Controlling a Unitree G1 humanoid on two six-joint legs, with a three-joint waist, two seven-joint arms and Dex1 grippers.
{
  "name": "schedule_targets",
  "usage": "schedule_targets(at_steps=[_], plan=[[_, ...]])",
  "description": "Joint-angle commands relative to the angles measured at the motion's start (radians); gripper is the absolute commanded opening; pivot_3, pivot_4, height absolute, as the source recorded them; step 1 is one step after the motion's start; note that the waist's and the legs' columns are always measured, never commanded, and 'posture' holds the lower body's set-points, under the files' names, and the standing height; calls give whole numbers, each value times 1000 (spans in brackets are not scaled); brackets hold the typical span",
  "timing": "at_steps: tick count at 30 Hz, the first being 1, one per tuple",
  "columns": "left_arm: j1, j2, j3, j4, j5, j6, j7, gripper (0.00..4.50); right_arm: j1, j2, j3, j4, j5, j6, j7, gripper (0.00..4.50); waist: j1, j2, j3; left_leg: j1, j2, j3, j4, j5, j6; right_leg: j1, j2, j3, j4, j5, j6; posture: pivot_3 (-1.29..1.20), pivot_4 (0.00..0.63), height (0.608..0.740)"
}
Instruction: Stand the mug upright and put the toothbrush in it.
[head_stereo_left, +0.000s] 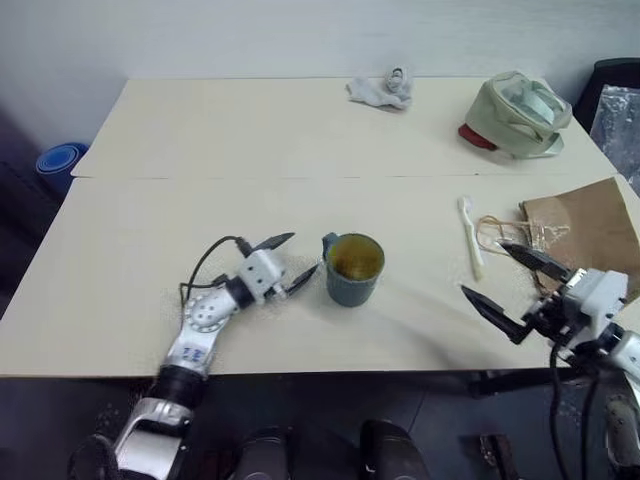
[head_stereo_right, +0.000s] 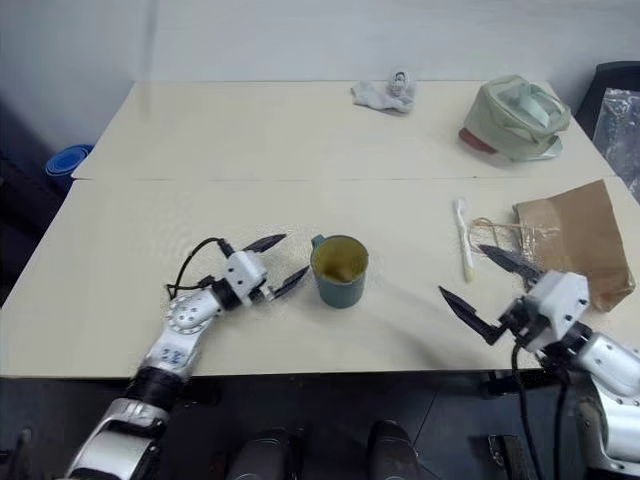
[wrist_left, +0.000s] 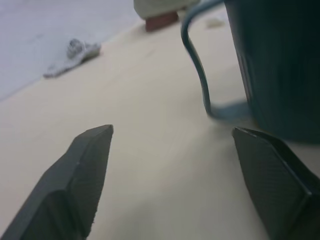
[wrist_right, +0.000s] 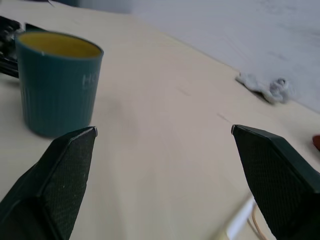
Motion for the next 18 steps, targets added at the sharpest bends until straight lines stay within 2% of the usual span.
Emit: schedule_targets(at_steps=[1,4,8,10,13,18], plan=[[101,106,41,-180,-146,105,-174,4459,59,-14,-100,54,35,-31,27,4500,0,0,0,0,0,0,0,0,0,0,0,0,0,0,0,0,150,740],[228,243,117,-364,-376,342,-332,4459,129,-17,-175,118,27,-57,38,4500,0,0,0,0,0,0,0,0,0,0,0,0,-1,0,0,0,150,740],[365,398,224,-526,-525,538,-426,4459,184,-24,-223,158,25,-60,51,4500,0,0,1,1,2,0,0,-1,-1,0,0,1,0,-1,-2,0,150,740],[400,426,295,-579,-570,587,-418,4459,162,-39,-218,140,43,-30,46,4500,-4,1,1,1,2,0,0,-1,-1,1,0,2,-2,-1,-2,0,150,740],[402,420,336,-630,-596,642,-391,4459,54,-157,-125,64,31,275,-79,4500,-13,2,1,2,2,1,1,-2,0,1,-1,3,-3,-1,-2,0,150,740],[388,376,308,-656,-541,643,-357,4459,-131,-351,56,18,62,799,-189,4500,-23,3,1,1,2,0,-1,-2,-1,-3,0,3,4,-2,-3,0,150,740]])
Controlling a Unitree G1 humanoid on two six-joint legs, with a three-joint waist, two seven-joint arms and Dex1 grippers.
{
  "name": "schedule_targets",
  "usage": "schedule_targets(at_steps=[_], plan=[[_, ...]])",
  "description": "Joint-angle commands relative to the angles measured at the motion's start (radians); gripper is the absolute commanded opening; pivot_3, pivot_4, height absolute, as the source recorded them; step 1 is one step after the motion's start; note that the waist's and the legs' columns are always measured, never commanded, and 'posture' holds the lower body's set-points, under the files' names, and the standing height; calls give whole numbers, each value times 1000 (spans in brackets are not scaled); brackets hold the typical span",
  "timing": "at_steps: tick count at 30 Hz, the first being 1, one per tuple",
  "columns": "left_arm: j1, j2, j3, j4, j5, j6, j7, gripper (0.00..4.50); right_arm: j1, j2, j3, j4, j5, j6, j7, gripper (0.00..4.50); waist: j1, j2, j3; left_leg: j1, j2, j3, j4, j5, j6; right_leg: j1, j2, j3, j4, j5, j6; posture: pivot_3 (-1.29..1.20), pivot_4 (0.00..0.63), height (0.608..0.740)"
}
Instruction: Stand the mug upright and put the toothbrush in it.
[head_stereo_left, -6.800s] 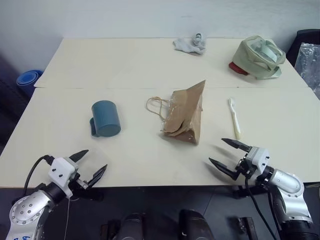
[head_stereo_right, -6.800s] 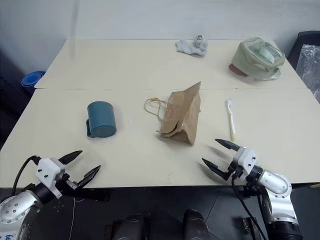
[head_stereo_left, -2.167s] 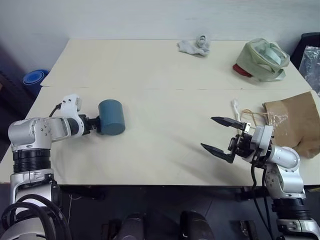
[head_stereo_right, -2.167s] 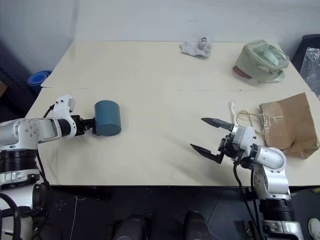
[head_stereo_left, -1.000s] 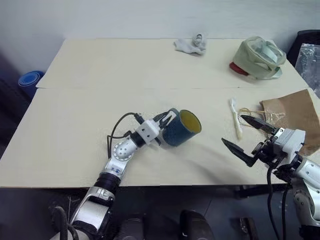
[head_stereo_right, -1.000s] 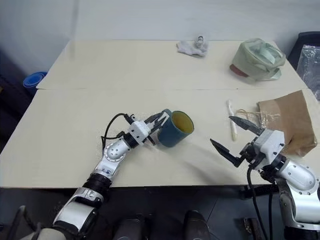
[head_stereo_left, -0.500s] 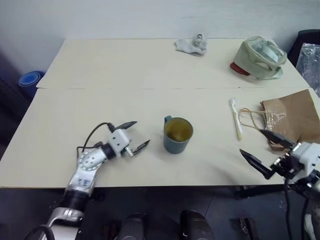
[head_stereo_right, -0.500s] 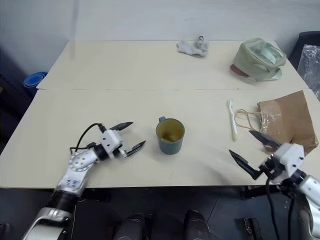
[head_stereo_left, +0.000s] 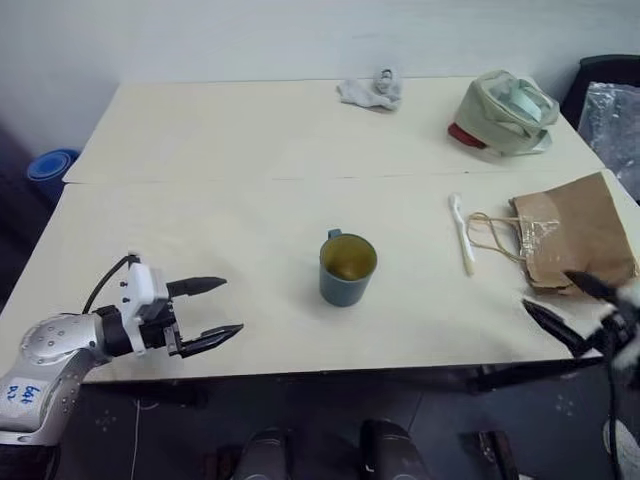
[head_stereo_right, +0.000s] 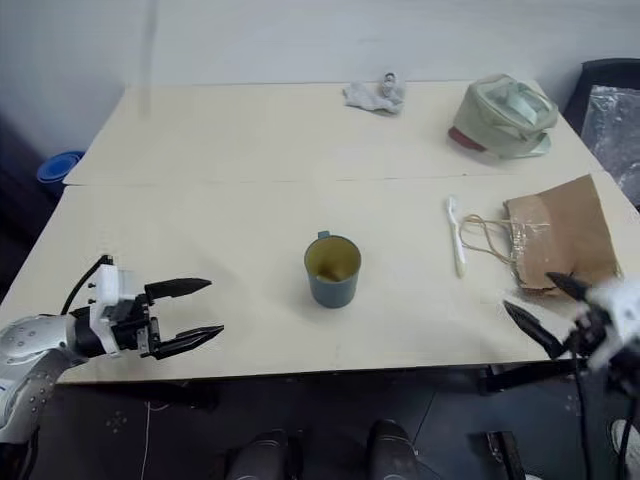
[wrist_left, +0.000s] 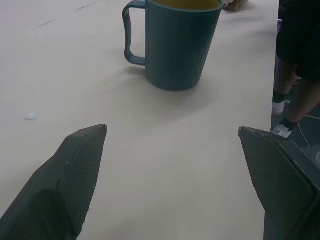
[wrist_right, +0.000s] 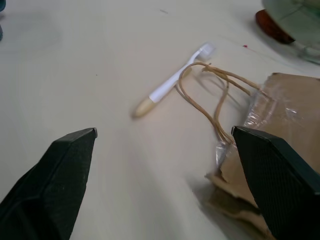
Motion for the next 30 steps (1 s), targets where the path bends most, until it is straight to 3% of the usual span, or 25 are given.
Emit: schedule_targets(at_steps=[1,6,13,21,25,28,30], plan=[[-6,-32,-8,-38,26,-1,30,4459,-116,-68,100,-34,61,360,-76,4500,1,0,0,0,1,-1,-1,0,0,-1,1,-1,0,0,0,0,150,740],[0,-68,-27,-63,55,4,53,4459,-328,-58,215,30,49,600,-146,4500,12,-1,1,-6,-1,0,0,0,0,-6,0,-1,0,0,0,0,150,740],[54,-102,-35,-115,93,-10,65,4459,-681,66,359,260,-13,783,-240,4500,-1,-2,1,-9,0,4,6,-1,1,-10,-1,0,2,0,1,0,150,740],[62,-120,-44,-123,129,-24,77,4459,-959,191,506,608,-163,705,-222,4500,-9,-4,0,-14,0,4,7,-1,1,-14,0,-1,2,0,1,0,150,740],[43,-126,-55,-109,148,-36,74,4459,-1068,256,549,834,-265,550,-220,4500,-27,-8,-3,-14,0,4,7,-1,1,-14,0,-1,3,0,1,0,150,740],[30,-128,-64,-103,161,-45,69,4500,-1135,289,571,966,-321,472,-203,3939,-31,-10,-4,-14,0,4,7,-1,1,-14,0,-1,3,1,1,0,150,740],[27,-131,-66,-104,164,-46,70,4500,-1163,297,591,1027,-359,441,-166,3236,-32,-10,-4,-14,0,4,7,-1,1,-14,0,-1,3,1,1,0,150,740]])
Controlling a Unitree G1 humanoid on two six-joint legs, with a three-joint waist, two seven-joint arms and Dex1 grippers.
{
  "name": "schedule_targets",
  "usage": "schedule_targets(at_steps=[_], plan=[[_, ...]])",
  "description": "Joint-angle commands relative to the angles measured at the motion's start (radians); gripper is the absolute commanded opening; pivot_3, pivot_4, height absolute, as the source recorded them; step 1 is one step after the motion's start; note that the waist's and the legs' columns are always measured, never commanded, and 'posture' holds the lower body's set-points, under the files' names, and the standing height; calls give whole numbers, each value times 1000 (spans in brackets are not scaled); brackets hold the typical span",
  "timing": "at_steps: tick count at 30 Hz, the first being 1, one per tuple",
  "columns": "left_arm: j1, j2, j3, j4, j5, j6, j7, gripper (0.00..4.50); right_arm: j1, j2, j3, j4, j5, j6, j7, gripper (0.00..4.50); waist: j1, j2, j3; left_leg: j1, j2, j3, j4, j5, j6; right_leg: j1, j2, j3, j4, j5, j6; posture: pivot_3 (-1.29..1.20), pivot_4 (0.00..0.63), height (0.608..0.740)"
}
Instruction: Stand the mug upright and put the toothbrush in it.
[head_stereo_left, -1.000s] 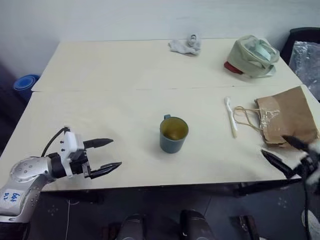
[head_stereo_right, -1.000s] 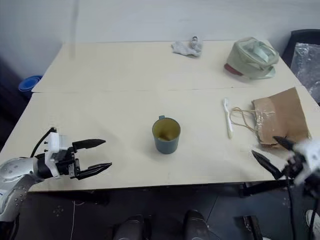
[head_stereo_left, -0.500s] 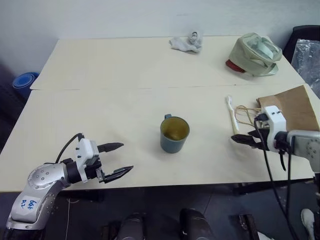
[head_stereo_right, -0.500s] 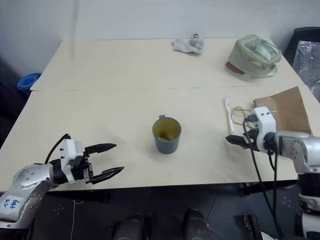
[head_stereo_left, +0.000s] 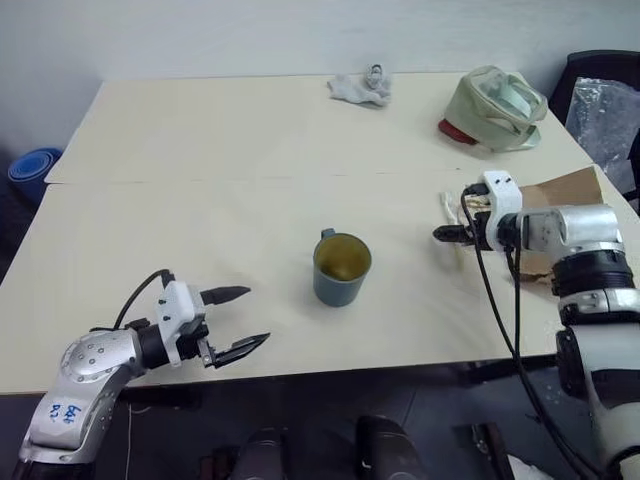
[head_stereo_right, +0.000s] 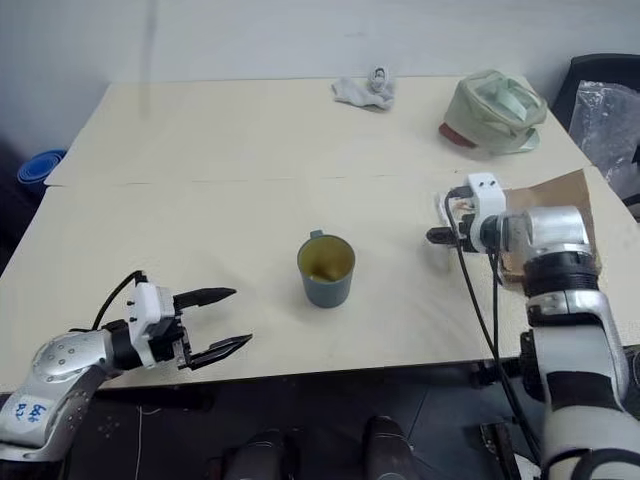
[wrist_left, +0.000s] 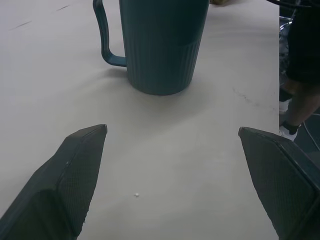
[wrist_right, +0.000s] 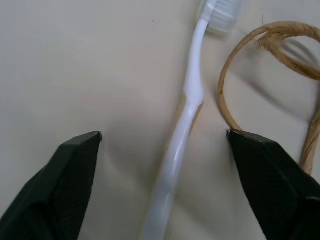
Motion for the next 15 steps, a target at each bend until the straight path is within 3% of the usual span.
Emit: schedule_targets(at_steps=[1,10,15], plan=[[-10,-4,2,-16,5,-19,-4,4500,-18,20,36,124,-65,-51,52,2922,-1,0,0,0,0,0,0,0,0,0,0,0,0,0,0,0,150,740],[0,-49,13,-100,-136,28,-28,4500,-44,-6,-19,122,-63,-57,206,60,-2,0,0,0,1,-1,-1,0,0,0,0,-1,0,0,0,0,150,740],[-15,-69,47,-150,-231,94,12,4500,122,-47,-208,-260,221,-159,603,57,4,5,3,-3,1,-2,0,0,0,-2,0,-1,0,0,1,0,150,740]])
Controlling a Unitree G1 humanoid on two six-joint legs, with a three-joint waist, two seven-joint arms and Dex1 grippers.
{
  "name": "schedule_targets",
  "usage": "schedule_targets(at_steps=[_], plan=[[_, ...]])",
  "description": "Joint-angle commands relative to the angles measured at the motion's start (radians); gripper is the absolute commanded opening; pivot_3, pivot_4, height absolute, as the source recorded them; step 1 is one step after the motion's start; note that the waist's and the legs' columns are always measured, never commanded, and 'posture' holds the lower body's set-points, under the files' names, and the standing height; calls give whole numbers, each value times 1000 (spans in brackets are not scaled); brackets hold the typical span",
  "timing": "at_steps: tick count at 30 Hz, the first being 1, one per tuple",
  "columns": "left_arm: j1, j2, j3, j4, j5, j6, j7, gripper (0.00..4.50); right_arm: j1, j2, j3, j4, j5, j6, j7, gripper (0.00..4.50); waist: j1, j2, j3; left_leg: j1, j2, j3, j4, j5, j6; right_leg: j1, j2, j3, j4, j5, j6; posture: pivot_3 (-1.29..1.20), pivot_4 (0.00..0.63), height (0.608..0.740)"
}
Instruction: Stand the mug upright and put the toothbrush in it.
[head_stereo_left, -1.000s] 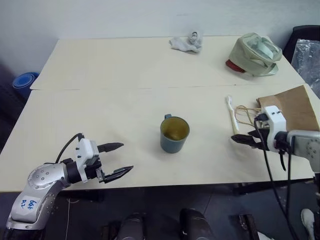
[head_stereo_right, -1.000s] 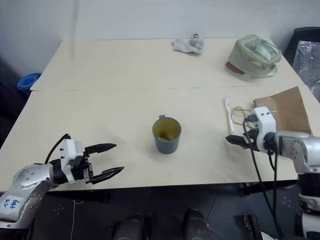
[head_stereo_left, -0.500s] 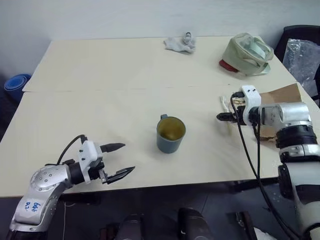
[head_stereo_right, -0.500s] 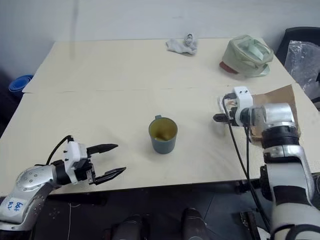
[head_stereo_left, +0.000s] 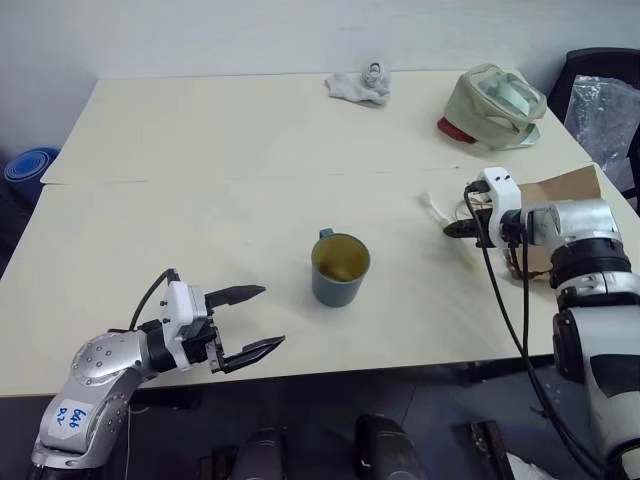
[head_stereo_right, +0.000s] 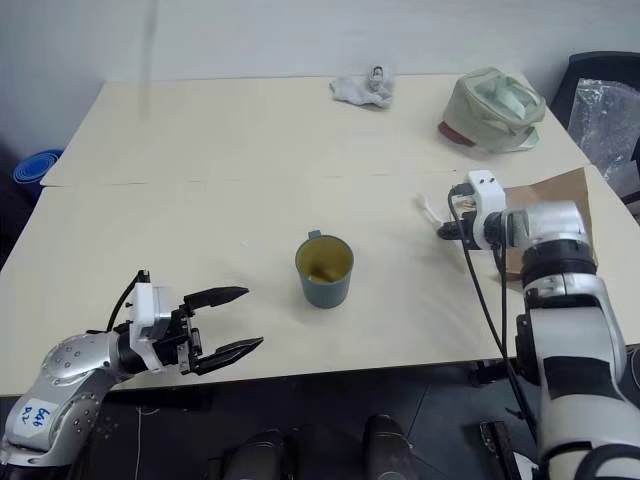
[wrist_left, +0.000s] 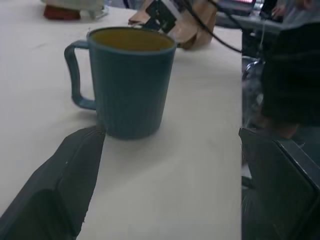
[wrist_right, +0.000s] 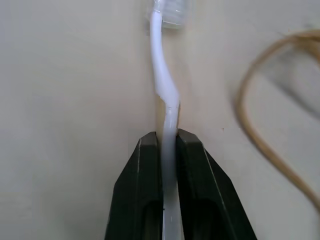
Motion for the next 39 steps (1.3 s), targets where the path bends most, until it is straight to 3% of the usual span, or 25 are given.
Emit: schedule_targets(at_steps=[1,3,6,10,12,16,23,31,34,37,39], plan=[[-7,-4,46,-63,-86,42,26,4500,131,-28,-196,-347,270,-80,294,57,1,2,1,0,0,0,0,0,0,0,0,0,0,0,0,0,150,740],[-2,-6,59,-70,-105,47,28,4500,213,-6,-281,-518,405,-9,317,57,7,3,2,-1,0,-2,-1,0,0,-1,0,-1,0,0,0,0,150,740],[1,-6,69,-71,-113,55,32,4500,283,86,-331,-730,538,36,223,57,6,3,2,-1,0,-3,0,0,0,0,0,-2,2,1,2,0,150,740],[-42,-39,61,-48,-93,41,78,4500,359,295,-263,-943,513,-176,120,57,1,3,2,1,0,-2,1,0,-1,0,0,0,2,1,1,0,150,740],[-68,-52,50,-30,-69,33,88,4500,400,410,-200,-946,430,-350,99,57,1,3,2,1,0,-2,1,1,-2,0,1,0,3,1,1,0,150,740],[-94,-52,43,-15,-42,28,86,4500,426,491,-142,-852,326,-580,108,57,5,3,2,0,-2,-4,0,1,-2,0,0,0,4,1,2,0,150,740],[-101,-41,64,-3,-28,27,80,4500,452,463,-106,-705,303,-685,196,57,-2,2,1,1,-2,-4,0,1,-2,0,1,-1,4,1,2,0,150,740],[-39,-14,96,82,87,-99,40,4500,450,375,-143,-694,296,-793,244,2626,-1,2,2,1,-2,-4,0,1,-2,0,1,-1,4,1,2,0,150,740],[2,-10,117,106,132,-189,15,4500,455,281,-178,-652,287,-835,278,3453,3,2,2,1,-2,-3,0,1,-2,0,0,-1,3,1,2,0,150,740],[61,15,148,155,229,-272,28,4500,496,136,-198,-553,247,-914,400,4430,6,2,2,0,-2,-4,0,1,-2,0,0,-1,2,1,2,0,150,740],[104,34,169,182,297,-311,45,4500,522,46,-201,-462,209,-996,499,4474,6,2,2,0,-2,-3,0,1,-2,1,0,-1,0,1,2,0,150,740]])
